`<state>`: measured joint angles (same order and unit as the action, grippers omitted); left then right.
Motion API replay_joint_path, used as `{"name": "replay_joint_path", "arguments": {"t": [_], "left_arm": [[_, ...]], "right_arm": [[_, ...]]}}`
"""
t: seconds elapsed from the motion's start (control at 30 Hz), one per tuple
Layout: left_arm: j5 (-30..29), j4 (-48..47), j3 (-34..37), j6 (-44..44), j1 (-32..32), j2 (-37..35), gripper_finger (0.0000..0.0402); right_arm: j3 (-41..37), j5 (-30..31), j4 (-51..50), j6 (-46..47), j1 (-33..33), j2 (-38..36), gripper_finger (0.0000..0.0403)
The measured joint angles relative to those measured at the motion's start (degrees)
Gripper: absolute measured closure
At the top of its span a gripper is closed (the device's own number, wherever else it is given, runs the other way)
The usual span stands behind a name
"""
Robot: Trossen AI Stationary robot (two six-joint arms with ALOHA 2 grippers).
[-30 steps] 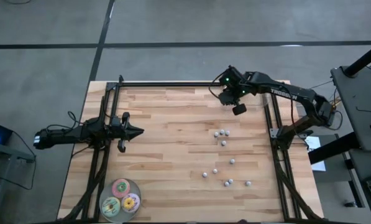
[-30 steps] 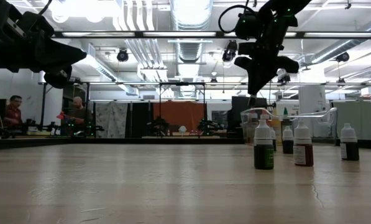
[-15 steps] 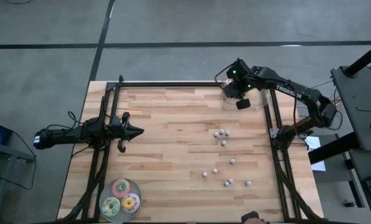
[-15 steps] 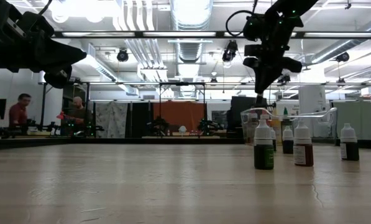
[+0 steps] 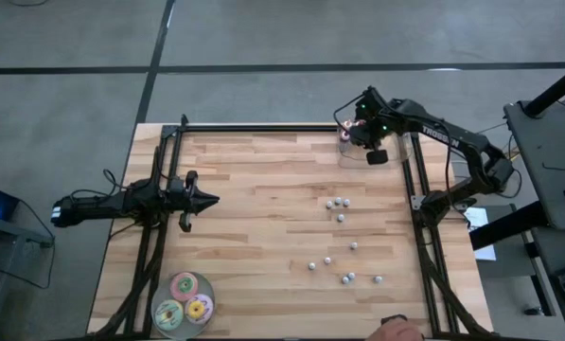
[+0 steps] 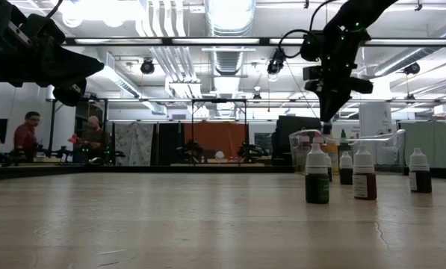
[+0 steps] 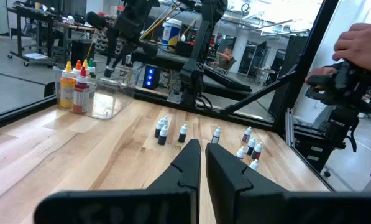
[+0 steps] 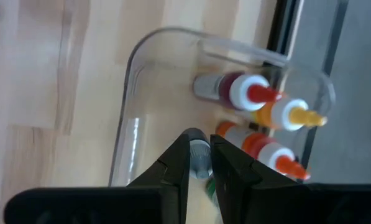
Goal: Pick & Place food coloring
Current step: Put the small blue food coloring bottle into the bin
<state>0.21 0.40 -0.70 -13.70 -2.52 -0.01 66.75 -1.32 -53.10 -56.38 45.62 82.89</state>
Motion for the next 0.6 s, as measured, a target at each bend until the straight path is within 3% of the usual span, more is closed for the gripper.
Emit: {"name": "replay_joint_path", "arguments": {"t": [0.6], "left_arm": [[0.0,0.0,0.0,0.0,0.0,0.0,0.0402]], "right_arm": [[-2.0,-0.2,1.7,-0.4,0.5,0.5,0.0355]]}}
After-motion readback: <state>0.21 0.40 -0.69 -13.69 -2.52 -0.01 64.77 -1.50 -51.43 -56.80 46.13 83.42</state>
